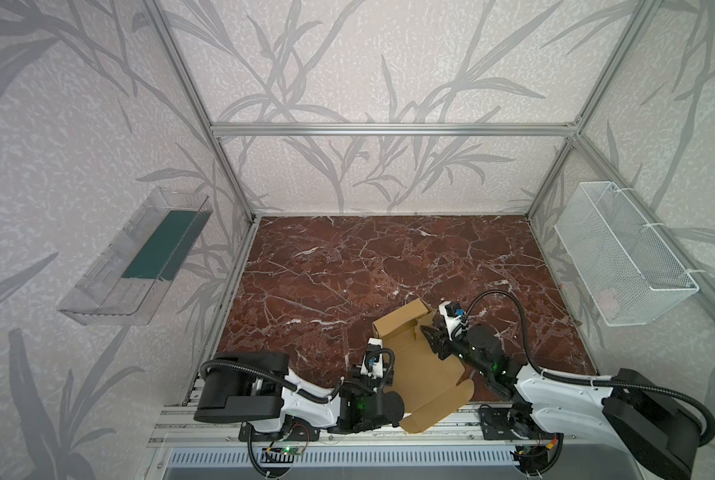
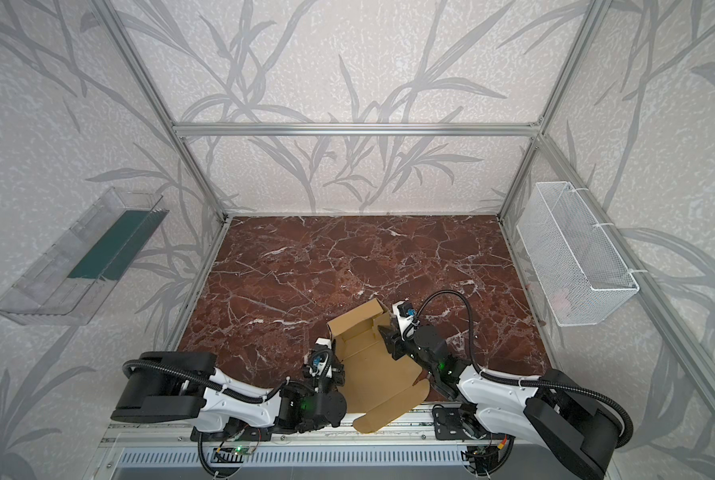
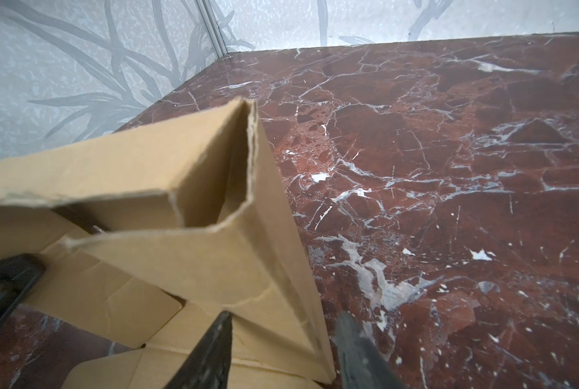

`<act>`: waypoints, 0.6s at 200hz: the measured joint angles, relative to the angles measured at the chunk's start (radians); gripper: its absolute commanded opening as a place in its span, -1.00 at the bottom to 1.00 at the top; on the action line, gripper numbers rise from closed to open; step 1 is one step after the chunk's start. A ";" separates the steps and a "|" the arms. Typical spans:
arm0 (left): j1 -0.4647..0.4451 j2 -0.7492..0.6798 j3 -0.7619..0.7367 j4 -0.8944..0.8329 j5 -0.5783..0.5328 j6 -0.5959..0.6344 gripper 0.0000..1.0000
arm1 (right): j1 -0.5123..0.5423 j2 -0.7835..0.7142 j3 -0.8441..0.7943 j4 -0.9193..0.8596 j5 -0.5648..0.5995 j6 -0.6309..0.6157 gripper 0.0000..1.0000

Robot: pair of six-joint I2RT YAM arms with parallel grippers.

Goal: Fold the paper box

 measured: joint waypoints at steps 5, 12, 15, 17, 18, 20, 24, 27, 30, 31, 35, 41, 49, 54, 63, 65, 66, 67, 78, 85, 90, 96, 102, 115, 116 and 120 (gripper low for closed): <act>0.001 0.000 0.002 -0.002 0.001 0.000 -1.00 | -0.003 0.004 0.000 0.003 -0.003 0.000 0.02; 0.002 0.000 0.005 -0.002 0.005 0.002 -1.00 | -0.009 0.016 0.000 0.014 -0.010 0.001 0.01; 0.003 0.001 0.005 -0.002 0.005 0.003 -1.00 | -0.011 0.021 0.000 0.018 -0.013 0.002 0.01; 0.003 0.001 0.006 -0.001 0.006 0.004 -1.00 | -0.012 0.025 0.000 0.022 -0.016 0.003 0.01; 0.003 0.001 0.006 -0.001 0.006 0.004 -1.00 | -0.012 0.025 0.000 0.022 -0.016 0.003 0.01; 0.003 0.001 0.006 -0.002 0.008 0.005 -1.00 | -0.014 0.030 0.000 0.025 -0.017 0.003 0.00; 0.003 0.001 0.007 -0.001 0.008 0.008 -1.00 | -0.016 0.038 0.000 0.032 -0.023 0.006 -0.01; 0.003 0.001 0.007 -0.001 0.010 0.010 -1.00 | -0.018 0.044 0.000 0.039 -0.026 0.008 -0.01; 0.003 0.002 0.008 -0.001 0.011 0.012 -1.00 | -0.019 0.050 0.000 0.043 -0.030 0.008 -0.03; 0.003 0.002 0.008 -0.001 0.012 0.013 -1.00 | -0.019 0.053 0.000 0.047 -0.033 0.010 -0.03; 0.003 0.002 0.009 -0.001 0.012 0.016 -1.00 | -0.021 0.061 0.000 0.056 -0.037 0.013 -0.03; 0.003 0.002 0.010 -0.001 0.013 0.020 -1.00 | -0.024 0.072 0.000 0.071 -0.043 0.016 -0.04; 0.003 0.002 0.010 -0.001 0.014 0.024 -1.00 | -0.027 0.086 0.000 0.094 -0.056 0.022 -0.07; 0.003 0.002 0.010 -0.001 0.015 0.026 -1.00 | -0.028 0.093 0.000 0.109 -0.064 0.024 -0.10; 0.004 0.002 0.010 -0.001 0.016 0.028 -1.00 | -0.029 0.105 0.000 0.128 -0.079 0.029 -0.11; 0.004 0.002 0.010 -0.001 0.016 0.028 -1.00 | -0.029 0.106 0.000 0.131 -0.080 0.029 -0.11; 0.004 0.002 0.010 -0.001 0.016 0.029 -1.00 | -0.029 0.108 0.000 0.135 -0.084 0.030 -0.12; 0.004 0.002 0.010 -0.001 0.016 0.029 -1.00 | -0.029 0.108 0.000 0.135 -0.084 0.030 -0.12; 0.004 0.002 0.010 -0.001 0.016 0.031 -1.00 | -0.031 0.116 -0.002 0.155 -0.097 0.034 -0.12; 0.004 0.002 0.010 -0.001 0.016 0.033 -1.00 | -0.032 0.119 -0.006 0.169 -0.106 0.037 -0.13; 0.004 0.002 0.010 -0.001 0.016 0.034 -1.00 | -0.033 0.119 -0.008 0.177 -0.112 0.038 -0.14; 0.004 0.001 0.010 -0.002 0.016 0.035 -1.00 | -0.034 0.120 -0.012 0.185 -0.118 0.039 -0.17; 0.004 0.000 0.010 -0.003 0.016 0.036 -1.00 | -0.034 0.120 -0.016 0.194 -0.124 0.040 -0.20; 0.008 -0.007 0.010 -0.010 0.021 0.042 -1.00 | -0.034 0.119 -0.021 0.204 -0.138 0.041 -0.24; 0.008 -0.008 0.010 -0.011 0.021 0.042 -1.00 | -0.034 0.119 -0.021 0.205 -0.138 0.043 -0.25; 0.009 -0.010 0.010 -0.013 0.022 0.042 -1.00 | -0.034 0.119 -0.021 0.206 -0.142 0.044 -0.25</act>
